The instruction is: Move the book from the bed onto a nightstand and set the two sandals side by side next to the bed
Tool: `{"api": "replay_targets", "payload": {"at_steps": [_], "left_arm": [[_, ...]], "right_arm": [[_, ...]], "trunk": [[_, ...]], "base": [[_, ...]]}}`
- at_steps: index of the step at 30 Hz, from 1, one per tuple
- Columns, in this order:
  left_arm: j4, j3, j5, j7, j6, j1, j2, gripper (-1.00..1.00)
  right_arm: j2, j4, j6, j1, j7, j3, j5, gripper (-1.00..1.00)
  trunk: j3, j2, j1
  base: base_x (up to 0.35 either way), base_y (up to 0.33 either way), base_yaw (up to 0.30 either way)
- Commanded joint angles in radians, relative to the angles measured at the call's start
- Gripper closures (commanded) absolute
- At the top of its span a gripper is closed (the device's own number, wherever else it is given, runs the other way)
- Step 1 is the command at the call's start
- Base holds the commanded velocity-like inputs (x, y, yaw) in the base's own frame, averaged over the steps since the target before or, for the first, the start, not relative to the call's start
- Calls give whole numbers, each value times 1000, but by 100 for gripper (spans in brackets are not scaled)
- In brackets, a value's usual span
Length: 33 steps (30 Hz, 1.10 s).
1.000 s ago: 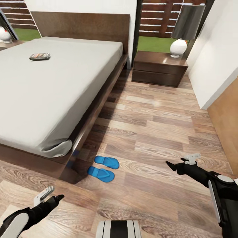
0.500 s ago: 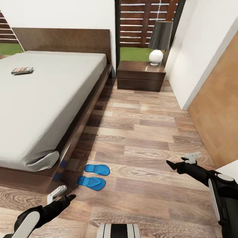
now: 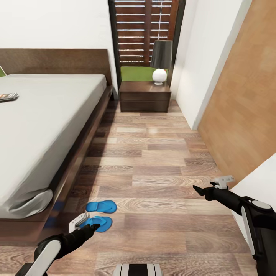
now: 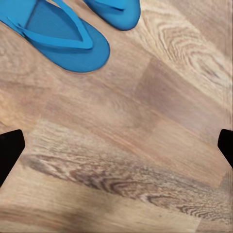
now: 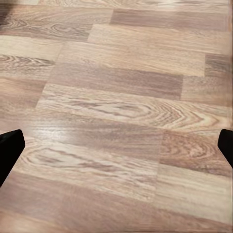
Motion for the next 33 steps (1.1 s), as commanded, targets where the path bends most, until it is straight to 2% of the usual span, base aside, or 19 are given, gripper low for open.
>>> {"api": "replay_targets", "payload": {"at_steps": [1,6,12,15,16,20,22,24,25,26,27,28,29,30,31,32,33], "left_arm": [[0,-4,10,10,-1,-2,-1,-100],[4,-9,10,9,-3,-6,-8,-100],[9,-12,1,10,-15,-8,-29,-100],[17,-11,-31,11,-44,-9,-48,-100],[24,-11,-71,13,-83,-9,-71,-100],[30,-11,-99,14,-104,-17,-91,-100],[35,-12,-110,16,-112,-27,-101,-100],[45,-13,-117,17,-117,-34,-110,-100],[55,-13,-122,19,-121,-38,-116,-100],[60,-13,-123,19,-122,-40,-119,-100],[60,-13,-123,19,-122,-40,-119,-100],[76,-13,-126,20,-125,-42,-122,-100],[76,-13,-126,20,-125,-42,-122,-100],[88,-12,-127,20,-127,-44,-123,-100],[117,-11,-129,21,-133,-46,-124,-100],[133,-10,-130,21,-135,-47,-124,-100],[179,-6,-131,21,-146,-54,-121,-100]], "right_arm": [[0,-1,6,-2,10,-1,11,-100],[1,-1,21,-3,11,0,11,-100],[1,-1,36,-5,11,3,11,-100],[1,-1,39,-4,11,14,11,-100],[1,-1,41,-4,10,45,11,-100],[9,-1,42,-3,3,86,16,-100],[33,0,43,-2,-19,113,19,-100],[73,0,45,-2,-63,137,23,-100],[124,3,45,0,-129,165,30,-100],[149,5,44,2,-169,182,36,-100],[149,5,44,2,-169,182,36,-100],[192,10,41,7,-253,228,51,-100],[192,10,41,7,-253,228,51,-100],[207,12,39,10,-293,254,57,-100],[228,13,38,21,-355,301,64,-100],[235,12,38,28,-376,321,67,-100],[249,9,36,54,-418,362,73,-100]], "trunk": [[3,0,-1],[23,1,-3],[46,2,-6],[58,3,-7],[62,3,-7],[78,4,-9],[86,5,-10],[94,5,-11],[98,6,-11],[102,6,-12],[107,6,-12],[111,6,-13],[115,6,-13],[119,7,-14],[123,7,-14],[127,7,-15],[131,7,-15]], "base": [[0,0,-264],[0,0,-264],[0,0,-265],[0,0,-265],[0,0,-264],[0,0,-264],[0,0,-264],[0,0,-264],[0,0,-264],[0,0,-264],[0,0,-264],[0,0,-261],[0,0,-261],[0,0,-240],[0,0,-164],[0,0,-132],[0,0,-67]]}}
